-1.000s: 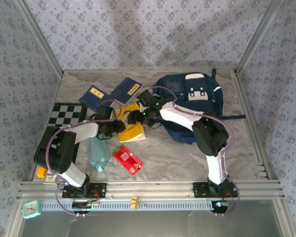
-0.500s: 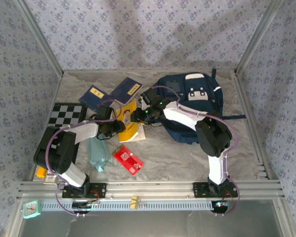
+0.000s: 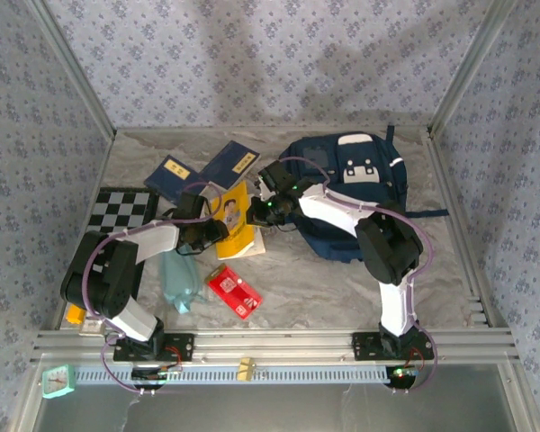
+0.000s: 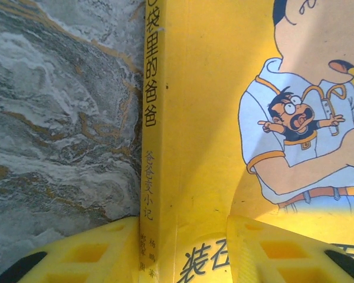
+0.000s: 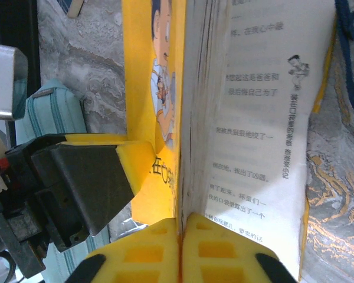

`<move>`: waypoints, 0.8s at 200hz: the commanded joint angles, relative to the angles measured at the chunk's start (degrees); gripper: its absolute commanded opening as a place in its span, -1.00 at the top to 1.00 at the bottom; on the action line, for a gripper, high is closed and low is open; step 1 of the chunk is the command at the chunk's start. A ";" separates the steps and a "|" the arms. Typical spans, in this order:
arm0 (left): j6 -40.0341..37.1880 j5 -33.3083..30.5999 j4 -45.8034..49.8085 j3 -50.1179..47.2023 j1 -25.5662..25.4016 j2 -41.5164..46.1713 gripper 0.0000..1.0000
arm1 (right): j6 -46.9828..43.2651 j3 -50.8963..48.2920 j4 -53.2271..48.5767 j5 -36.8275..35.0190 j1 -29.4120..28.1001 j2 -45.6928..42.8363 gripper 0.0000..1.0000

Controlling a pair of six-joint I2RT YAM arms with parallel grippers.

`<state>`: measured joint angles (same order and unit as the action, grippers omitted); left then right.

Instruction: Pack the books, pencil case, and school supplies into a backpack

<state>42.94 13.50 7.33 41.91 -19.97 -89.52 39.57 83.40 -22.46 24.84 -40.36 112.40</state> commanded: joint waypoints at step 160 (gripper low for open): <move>15.82 26.19 -11.26 0.36 7.56 22.32 -0.60 | -0.54 -2.41 7.25 14.75 8.31 -22.27 1.00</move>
<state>50.61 32.62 6.87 44.12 -12.23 -68.97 39.42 81.87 -19.81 33.85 -33.21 92.71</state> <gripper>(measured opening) 0.775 0.053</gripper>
